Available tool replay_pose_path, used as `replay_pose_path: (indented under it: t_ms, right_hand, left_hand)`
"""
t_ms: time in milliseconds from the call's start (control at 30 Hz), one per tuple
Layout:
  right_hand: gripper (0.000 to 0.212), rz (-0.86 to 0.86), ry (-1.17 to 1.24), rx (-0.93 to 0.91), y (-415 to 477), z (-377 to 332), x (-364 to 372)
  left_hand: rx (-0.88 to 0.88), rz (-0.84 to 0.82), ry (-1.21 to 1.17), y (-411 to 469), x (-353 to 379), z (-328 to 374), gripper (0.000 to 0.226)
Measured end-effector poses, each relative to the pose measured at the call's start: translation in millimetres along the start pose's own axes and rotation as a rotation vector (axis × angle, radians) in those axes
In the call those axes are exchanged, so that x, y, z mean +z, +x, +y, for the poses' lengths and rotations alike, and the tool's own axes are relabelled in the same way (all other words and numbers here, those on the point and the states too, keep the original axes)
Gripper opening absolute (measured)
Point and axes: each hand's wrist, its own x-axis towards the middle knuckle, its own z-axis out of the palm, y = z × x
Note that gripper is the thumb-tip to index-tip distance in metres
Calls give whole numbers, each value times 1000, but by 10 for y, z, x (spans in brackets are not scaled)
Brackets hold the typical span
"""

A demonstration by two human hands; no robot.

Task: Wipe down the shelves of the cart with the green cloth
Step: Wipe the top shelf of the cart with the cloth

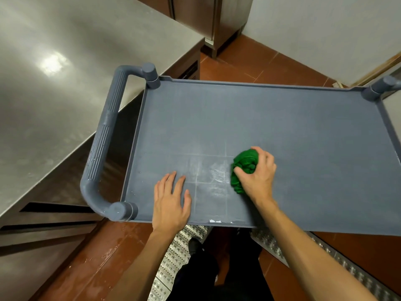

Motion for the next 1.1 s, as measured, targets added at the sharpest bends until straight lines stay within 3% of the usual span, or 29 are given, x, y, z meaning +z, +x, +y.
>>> replay_pose_path:
  t_ms: [367,533,733,900,1000,1100]
  right_hand:
    - [73,-457,47,-319,-822,-276,152]
    - [76,-552,98,-302,-856,-89,-95]
    - [73,-410,38,-202,-595,350,-572]
    - [67,-122,21,-47,-335,763,-979]
    - [65,49,-2,17,-116,892,-1013]
    - [66,167,-11,58,127,951,-950]
  left_hand:
    - [2,43,-29,-6,-10,-14,43]
    - [-26,28,-47,-22,-19,-28,45]
    - [-17,-8,-56,-4,-35,-22,49]
    - [25,6,-49,13,-23,98,46]
    - [123,-56,-51,200,98,425,48]
    - [101,-121,-58,299,246,658,53]
